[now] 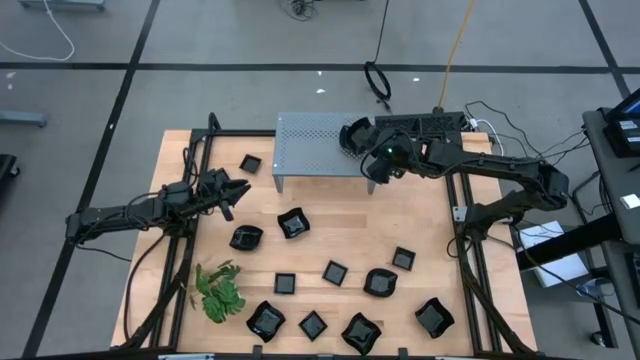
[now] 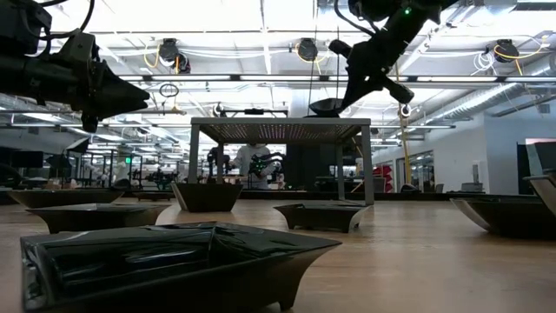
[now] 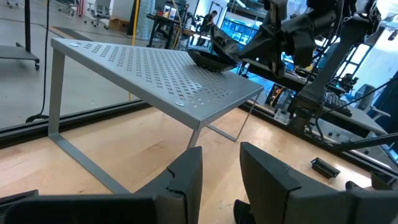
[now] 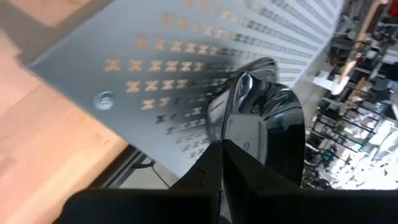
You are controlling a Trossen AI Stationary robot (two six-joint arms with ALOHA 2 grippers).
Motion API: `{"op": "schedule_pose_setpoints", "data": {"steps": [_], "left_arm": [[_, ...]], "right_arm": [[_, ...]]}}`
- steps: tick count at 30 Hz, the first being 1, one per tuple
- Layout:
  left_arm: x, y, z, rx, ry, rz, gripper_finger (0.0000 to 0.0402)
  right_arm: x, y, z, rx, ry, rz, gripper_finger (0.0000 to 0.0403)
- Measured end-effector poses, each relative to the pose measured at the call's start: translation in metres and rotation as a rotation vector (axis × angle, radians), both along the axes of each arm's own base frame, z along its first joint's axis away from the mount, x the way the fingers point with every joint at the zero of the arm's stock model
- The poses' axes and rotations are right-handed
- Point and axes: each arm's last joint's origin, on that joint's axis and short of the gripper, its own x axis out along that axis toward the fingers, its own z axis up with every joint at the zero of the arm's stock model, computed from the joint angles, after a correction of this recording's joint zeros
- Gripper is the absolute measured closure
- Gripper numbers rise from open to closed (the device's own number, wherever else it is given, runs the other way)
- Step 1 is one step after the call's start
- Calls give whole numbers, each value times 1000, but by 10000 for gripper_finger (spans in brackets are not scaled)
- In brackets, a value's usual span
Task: Pick & Place Mini shaped plates
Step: Stack the black leaf shaped plate on top of the black leaf shaped plates on the shelf
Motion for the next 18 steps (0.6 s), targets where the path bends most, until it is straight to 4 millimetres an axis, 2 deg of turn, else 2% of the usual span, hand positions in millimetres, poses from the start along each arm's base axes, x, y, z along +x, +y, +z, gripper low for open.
{"op": "schedule_pose_setpoints", "data": {"steps": [8, 18], "left_arm": [[0, 0, 0, 0, 0, 0, 291], [0, 0, 0, 0, 0, 0, 291]], "right_arm": [[2, -1, 2, 21, -60, -35, 395], [5, -2, 6, 12, -126, -50, 328]]}}
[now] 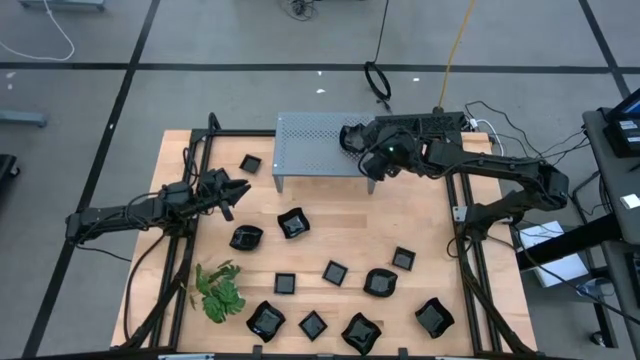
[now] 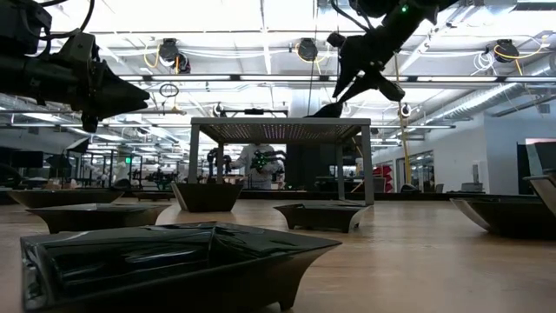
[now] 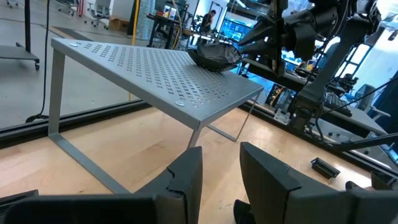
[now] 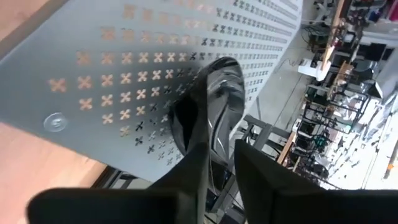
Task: Pick & Place Mini shaped plates
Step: Stack the black leaf shaped plate on top of the black leaf shaped plates on the shelf
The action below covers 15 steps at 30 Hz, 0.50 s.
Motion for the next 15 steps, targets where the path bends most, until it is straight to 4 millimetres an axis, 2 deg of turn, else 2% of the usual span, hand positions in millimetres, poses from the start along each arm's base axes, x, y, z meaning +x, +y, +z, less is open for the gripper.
{"op": "schedule_pose_setpoints", "data": {"steps": [8, 15], "left_arm": [[0, 0, 0, 0, 0, 0, 291], [0, 0, 0, 0, 0, 0, 291]], "right_arm": [[1, -10, 12, -120, -124, -213, 300], [-3, -18, 11, 34, -348, -391, 308]]}}
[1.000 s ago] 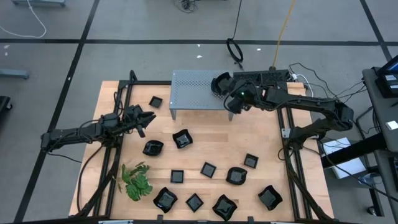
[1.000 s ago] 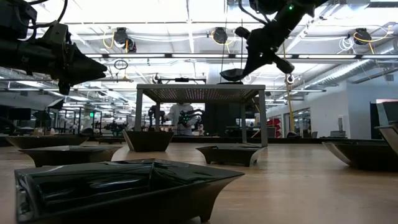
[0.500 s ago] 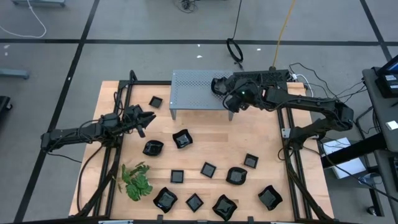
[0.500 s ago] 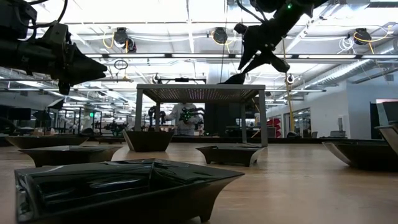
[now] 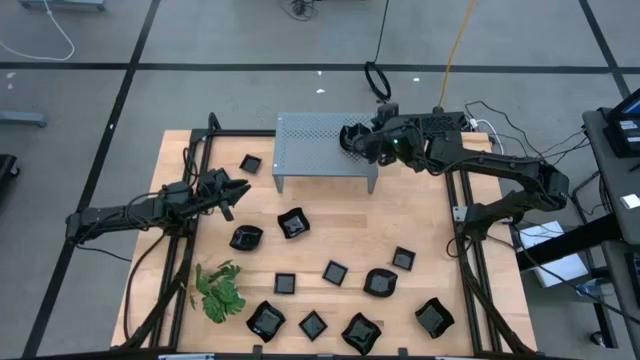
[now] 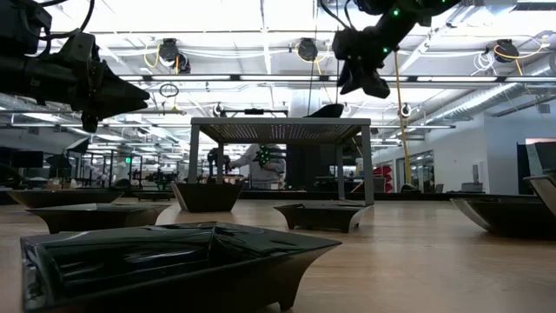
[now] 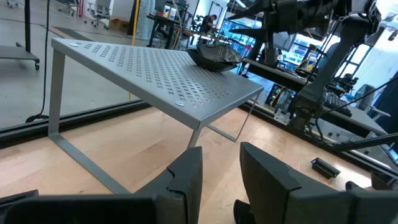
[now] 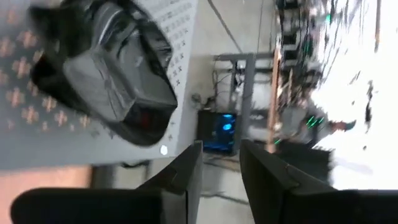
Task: Pick & Place Mini shaped plates
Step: Stack the black leaf shaped plate on top of the black leaf shaped plates on the shelf
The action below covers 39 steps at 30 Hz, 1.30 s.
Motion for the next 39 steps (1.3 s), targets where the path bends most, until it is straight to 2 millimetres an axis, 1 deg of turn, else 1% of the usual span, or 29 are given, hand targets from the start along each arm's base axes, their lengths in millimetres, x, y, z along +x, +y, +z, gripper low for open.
{"op": "schedule_pose_setpoints", "data": {"steps": [5, 8, 10, 16, 21, 26, 30, 35, 37, 39], "left_arm": [[0, 0, 0, 0, 0, 0, 291], [0, 0, 0, 0, 1, 0, 291], [0, 0, 0, 0, 0, 0, 291], [0, 0, 0, 0, 1, 0, 291], [0, 0, 0, 0, 0, 0, 291], [0, 0, 0, 0, 0, 0, 291], [0, 0, 0, 0, 0, 0, 291], [0, 0, 0, 0, 0, 0, 291], [0, 0, 0, 0, 0, 0, 291], [0, 0, 0, 0, 0, 0, 291]], "right_arm": [[-6, -5, -15, 116, -137, -116, 307], [-10, -6, -28, 158, -164, -160, 307], [-11, -6, -35, 171, -174, -170, 307], [-9, -6, -47, 140, -322, -138, 308], [-9, -6, -53, 71, -365, -101, 309], [-11, -6, -55, 28, -464, -89, 309], [-13, -6, -58, 17, -461, -107, 308], [-13, -2, -57, -86, -379, -201, 309], [-11, 2, -56, -97, -389, -201, 309], [-9, 8, -54, -79, -435, -197, 309]]}}
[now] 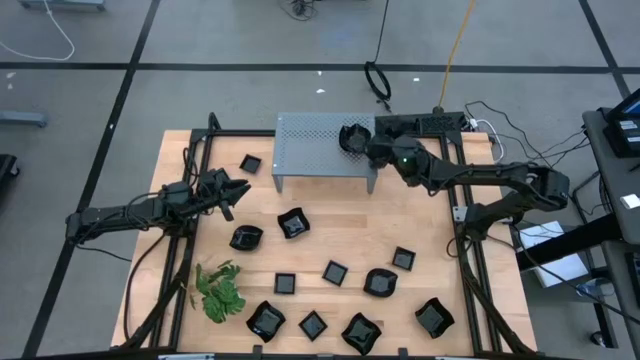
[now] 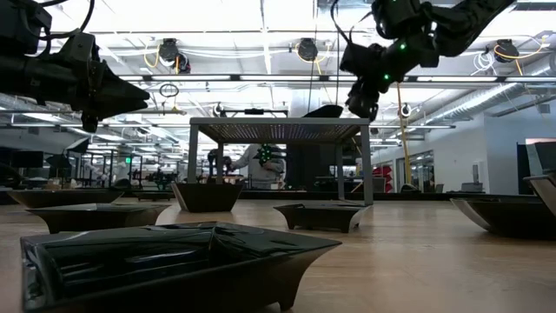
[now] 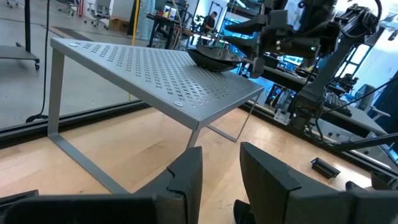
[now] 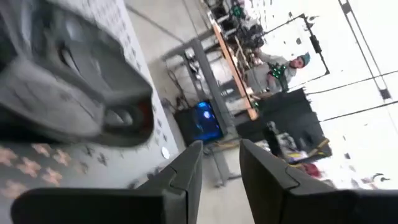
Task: Pick & Place Mini shaped plates
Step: Stack the black leaf shaped plate on top of the black leaf shaped plates on the shelf
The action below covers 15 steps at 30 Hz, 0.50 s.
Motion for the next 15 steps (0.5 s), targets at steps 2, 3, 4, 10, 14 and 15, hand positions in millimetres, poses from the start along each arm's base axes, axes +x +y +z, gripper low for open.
{"op": "schedule_pose_setpoints", "data": {"steps": [2, 3, 4, 10, 14, 15], "left_arm": [[0, 0, 0, 0, 0, 0, 291], [0, 0, 0, 0, 0, 0, 291], [0, 0, 0, 0, 0, 0, 291], [0, 0, 0, 0, 0, 0, 291], [0, 0, 0, 0, 0, 0, 291], [0, 0, 0, 0, 0, 0, 291]], "right_arm": [[2, 4, -1, 37, -51, 33, 309], [3, 6, -2, 59, -66, 50, 309], [4, 8, -3, 77, -83, 64, 309], [4, 7, -7, 160, -152, 97, 309], [4, 4, -3, 135, -171, 96, 309], [3, 3, -3, 129, -171, 94, 309]]}}
